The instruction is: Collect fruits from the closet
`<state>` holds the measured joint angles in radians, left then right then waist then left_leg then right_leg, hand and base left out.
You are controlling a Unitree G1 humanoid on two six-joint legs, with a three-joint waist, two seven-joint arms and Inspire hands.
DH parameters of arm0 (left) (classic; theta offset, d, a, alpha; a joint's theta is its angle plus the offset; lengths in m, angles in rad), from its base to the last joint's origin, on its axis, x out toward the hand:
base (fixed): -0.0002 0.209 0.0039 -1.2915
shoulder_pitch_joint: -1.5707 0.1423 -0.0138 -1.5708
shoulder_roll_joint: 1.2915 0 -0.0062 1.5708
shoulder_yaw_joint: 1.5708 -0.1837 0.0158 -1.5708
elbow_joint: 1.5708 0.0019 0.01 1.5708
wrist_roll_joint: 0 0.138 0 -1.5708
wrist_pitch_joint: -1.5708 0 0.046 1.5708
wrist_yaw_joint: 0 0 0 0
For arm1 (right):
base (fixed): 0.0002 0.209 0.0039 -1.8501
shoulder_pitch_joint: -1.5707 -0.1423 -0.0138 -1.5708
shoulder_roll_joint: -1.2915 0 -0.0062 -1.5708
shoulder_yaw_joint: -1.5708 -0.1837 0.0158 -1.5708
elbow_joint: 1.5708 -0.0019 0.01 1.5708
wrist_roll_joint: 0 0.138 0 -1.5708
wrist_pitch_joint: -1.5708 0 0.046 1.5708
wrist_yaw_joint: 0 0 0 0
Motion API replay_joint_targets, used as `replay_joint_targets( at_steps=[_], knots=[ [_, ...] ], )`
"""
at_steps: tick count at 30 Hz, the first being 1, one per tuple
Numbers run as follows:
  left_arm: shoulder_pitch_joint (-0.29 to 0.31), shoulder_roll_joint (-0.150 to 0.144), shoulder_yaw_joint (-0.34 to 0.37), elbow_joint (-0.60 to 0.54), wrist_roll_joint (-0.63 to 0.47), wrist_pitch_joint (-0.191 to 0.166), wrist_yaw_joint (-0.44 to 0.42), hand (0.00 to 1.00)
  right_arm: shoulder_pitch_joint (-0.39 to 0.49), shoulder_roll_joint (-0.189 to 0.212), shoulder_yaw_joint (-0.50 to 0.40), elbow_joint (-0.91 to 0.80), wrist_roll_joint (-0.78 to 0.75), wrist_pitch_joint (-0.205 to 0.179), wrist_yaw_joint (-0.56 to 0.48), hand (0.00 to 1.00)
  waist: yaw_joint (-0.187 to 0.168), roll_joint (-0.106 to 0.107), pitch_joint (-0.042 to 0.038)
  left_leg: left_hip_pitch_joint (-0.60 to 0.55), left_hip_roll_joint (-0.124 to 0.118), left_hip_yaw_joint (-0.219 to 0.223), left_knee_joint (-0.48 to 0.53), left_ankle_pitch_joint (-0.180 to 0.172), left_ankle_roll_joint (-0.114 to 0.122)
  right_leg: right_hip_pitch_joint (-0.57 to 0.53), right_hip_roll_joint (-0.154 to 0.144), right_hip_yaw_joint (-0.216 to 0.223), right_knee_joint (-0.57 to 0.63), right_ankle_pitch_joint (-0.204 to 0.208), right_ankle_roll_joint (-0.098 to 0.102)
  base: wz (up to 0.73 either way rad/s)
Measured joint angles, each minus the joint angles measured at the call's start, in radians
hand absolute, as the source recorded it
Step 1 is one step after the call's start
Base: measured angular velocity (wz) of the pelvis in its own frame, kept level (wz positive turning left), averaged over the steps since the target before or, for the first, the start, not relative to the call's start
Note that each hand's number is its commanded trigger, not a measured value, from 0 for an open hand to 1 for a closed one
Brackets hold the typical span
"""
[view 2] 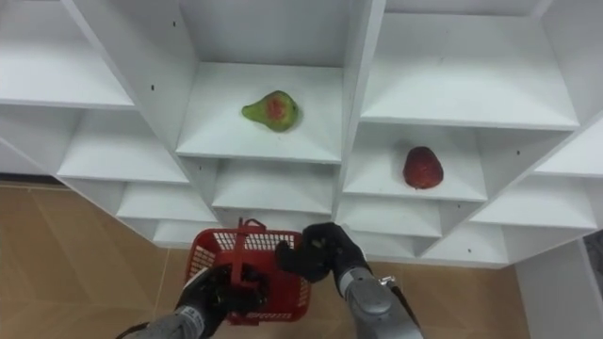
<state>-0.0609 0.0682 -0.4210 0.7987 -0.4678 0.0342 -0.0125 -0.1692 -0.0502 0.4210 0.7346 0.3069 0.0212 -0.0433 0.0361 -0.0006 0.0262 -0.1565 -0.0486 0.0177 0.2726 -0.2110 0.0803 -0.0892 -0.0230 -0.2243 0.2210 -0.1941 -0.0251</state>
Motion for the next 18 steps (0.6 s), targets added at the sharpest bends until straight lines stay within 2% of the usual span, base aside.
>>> replay_joint_targets(
  at_steps=[6, 18],
  knots=[
    [-0.01, 0.0, -0.034, 0.033, -0.001, -0.001, -0.023, 1.0, -0.024, 0.009, 0.015, 0.027, 0.059, -0.01, 0.003, 1.0, -0.002, 0.004, 0.0001, -0.001, 0.0, 0.003, 0.0, 0.0, 0.0, 0.001, -0.001, -0.014, -0.001, 0.0, 0.0, 0.0],
    [-0.015, -0.007, -0.036, 0.037, -0.009, -0.001, -0.04, 1.0, -0.027, 0.01, 0.038, 0.04, 0.154, -0.013, 0.043, 1.0, -0.002, 0.019, 0.0003, -0.005, 0.0, 0.001, 0.0, 0.0, 0.0, -0.002, -0.004, -0.025, -0.001, 0.0, 0.0, 0.0]
  ],
)
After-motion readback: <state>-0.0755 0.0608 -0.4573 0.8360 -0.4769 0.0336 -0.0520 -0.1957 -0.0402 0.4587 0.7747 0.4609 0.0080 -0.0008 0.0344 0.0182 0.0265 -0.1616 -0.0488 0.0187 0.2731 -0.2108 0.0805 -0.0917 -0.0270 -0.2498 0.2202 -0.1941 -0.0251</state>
